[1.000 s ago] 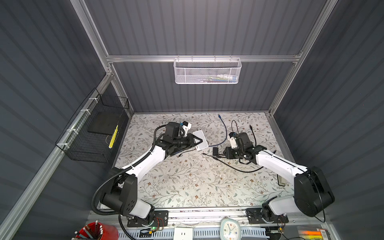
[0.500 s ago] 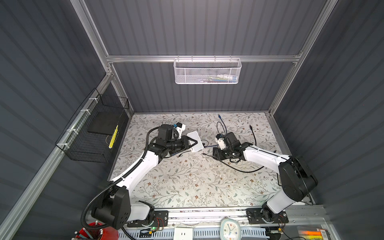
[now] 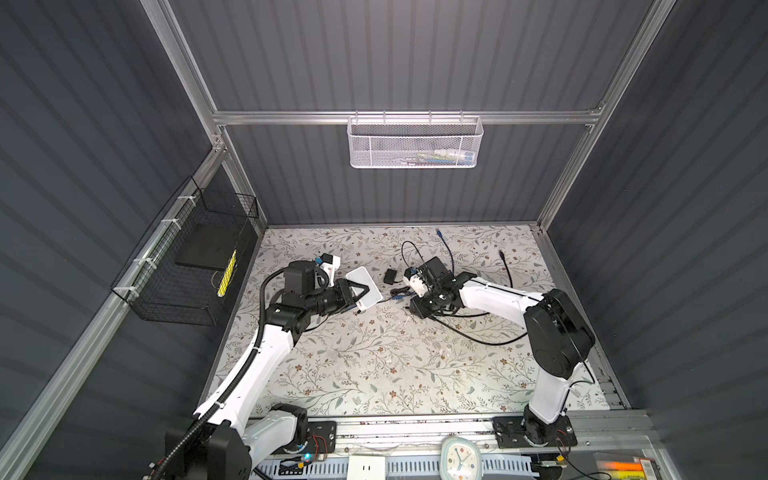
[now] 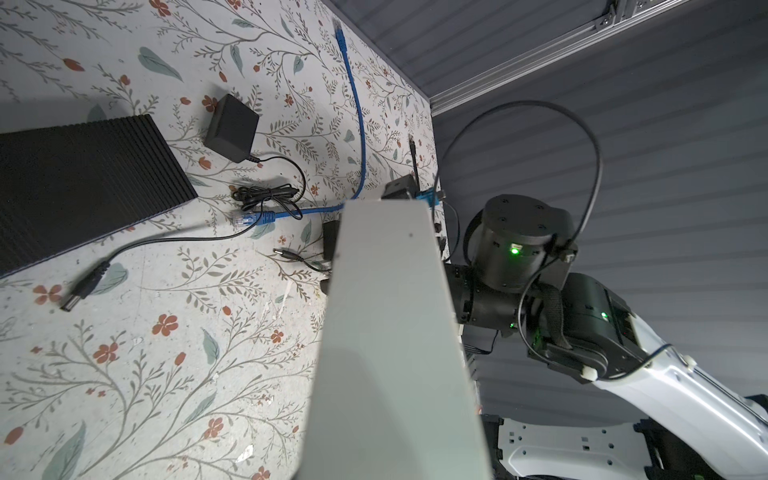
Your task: Insert the plug into the switch port
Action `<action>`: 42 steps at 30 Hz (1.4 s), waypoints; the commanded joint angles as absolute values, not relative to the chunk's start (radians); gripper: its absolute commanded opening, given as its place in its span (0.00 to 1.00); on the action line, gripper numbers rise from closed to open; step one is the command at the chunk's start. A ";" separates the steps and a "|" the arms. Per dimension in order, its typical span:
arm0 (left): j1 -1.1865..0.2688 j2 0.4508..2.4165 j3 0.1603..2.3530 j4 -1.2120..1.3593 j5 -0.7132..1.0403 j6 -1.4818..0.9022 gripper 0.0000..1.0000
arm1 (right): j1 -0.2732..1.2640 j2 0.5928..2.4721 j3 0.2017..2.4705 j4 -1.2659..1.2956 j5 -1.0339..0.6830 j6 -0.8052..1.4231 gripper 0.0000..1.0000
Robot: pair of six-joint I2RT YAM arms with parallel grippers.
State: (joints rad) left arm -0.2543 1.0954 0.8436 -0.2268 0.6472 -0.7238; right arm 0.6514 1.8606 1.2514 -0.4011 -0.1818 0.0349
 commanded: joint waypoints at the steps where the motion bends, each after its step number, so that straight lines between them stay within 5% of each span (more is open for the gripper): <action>1: -0.244 1.065 0.823 -0.262 0.655 -0.701 0.00 | 0.657 1.892 1.280 -0.475 -0.152 -0.010 0.37; 42: -0.226 1.023 0.829 -0.284 0.650 -0.695 0.00 | 0.644 2.101 1.491 -0.646 -0.070 -0.160 0.36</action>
